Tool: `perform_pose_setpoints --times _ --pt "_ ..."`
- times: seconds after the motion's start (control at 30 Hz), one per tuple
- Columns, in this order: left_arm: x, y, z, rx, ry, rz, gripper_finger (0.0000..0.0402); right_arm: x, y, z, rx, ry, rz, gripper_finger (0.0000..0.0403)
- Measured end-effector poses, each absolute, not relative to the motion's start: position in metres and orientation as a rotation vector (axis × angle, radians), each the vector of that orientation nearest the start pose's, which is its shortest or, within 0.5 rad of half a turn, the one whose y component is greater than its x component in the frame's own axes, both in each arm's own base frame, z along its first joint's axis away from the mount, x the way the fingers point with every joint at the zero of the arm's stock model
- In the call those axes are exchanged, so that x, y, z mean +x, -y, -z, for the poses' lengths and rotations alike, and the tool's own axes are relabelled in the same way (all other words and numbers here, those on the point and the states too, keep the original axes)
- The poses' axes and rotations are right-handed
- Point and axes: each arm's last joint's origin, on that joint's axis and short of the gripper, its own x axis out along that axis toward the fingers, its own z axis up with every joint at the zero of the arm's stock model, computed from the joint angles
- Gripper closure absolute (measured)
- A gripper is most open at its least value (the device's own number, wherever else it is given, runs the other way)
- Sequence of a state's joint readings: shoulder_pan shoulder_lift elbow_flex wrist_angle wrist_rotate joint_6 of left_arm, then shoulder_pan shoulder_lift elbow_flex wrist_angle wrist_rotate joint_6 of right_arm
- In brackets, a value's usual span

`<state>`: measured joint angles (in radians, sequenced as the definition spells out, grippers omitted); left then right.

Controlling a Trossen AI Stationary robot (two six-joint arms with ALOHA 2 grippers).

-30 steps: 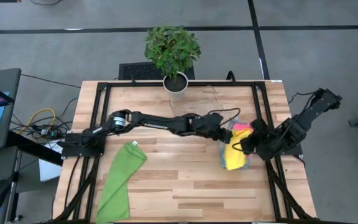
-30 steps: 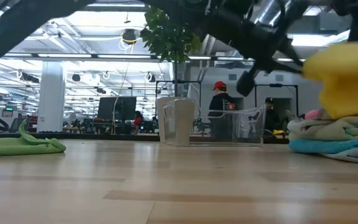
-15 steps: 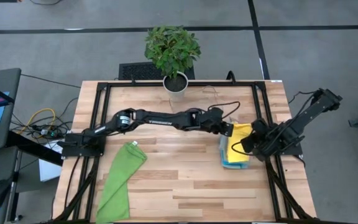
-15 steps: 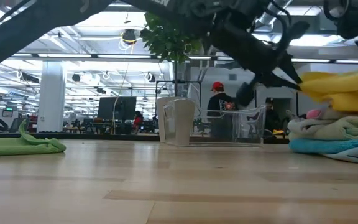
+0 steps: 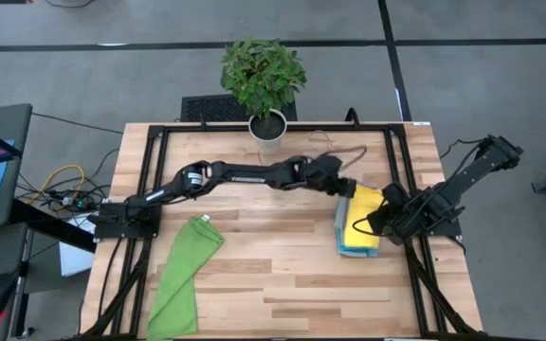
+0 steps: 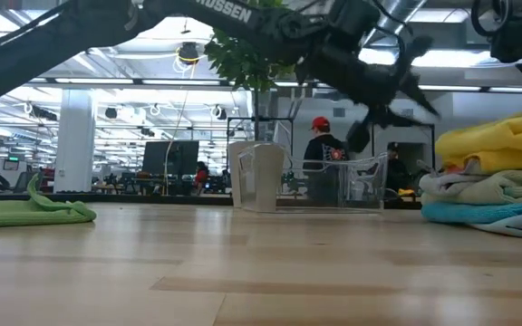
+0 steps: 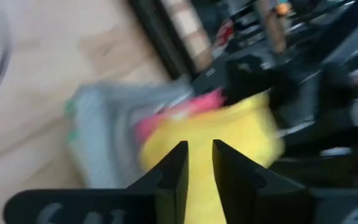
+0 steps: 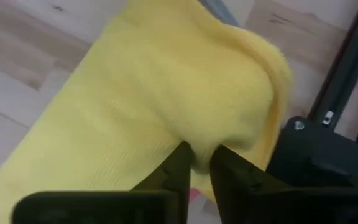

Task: Fold microfiber towels
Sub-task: Stack the yellow microfiber cloth on top of the pink microfiber cloth

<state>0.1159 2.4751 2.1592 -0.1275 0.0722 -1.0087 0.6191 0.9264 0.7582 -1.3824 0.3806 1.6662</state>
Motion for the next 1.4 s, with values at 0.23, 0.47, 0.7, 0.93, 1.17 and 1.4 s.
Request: perform_pose_setpoints --times 0.23,0.47,0.7,0.93,1.17,1.4 --pt "0.559 -0.077 -0.226 -0.999 -0.418 -0.223 0.0302 0.099 -0.055 -0.252 0.647 -0.972 0.891 0.0271" --pt "0.553 -0.074 -0.298 -0.938 -0.28 -0.066 0.0295 0.092 -0.049 -0.274 0.664 -0.922 0.865 0.0248" --pt "0.551 0.01 -0.288 -0.775 -0.441 0.002 0.0294 0.089 -0.054 -0.265 0.654 -0.682 0.844 0.0274" --pt "0.561 0.057 -0.252 -0.667 -0.442 -0.113 0.0294 0.087 -0.055 -0.234 0.61 -0.694 0.886 0.0299" --pt "0.57 0.055 -0.192 -0.691 -0.582 -0.224 0.0294 0.098 -0.052 -0.228 0.565 -0.779 0.935 0.0305" --pt "0.572 0.052 -0.183 -0.697 -0.586 -0.259 0.0294 0.112 -0.045 -0.211 0.427 -1.027 0.961 0.0305"
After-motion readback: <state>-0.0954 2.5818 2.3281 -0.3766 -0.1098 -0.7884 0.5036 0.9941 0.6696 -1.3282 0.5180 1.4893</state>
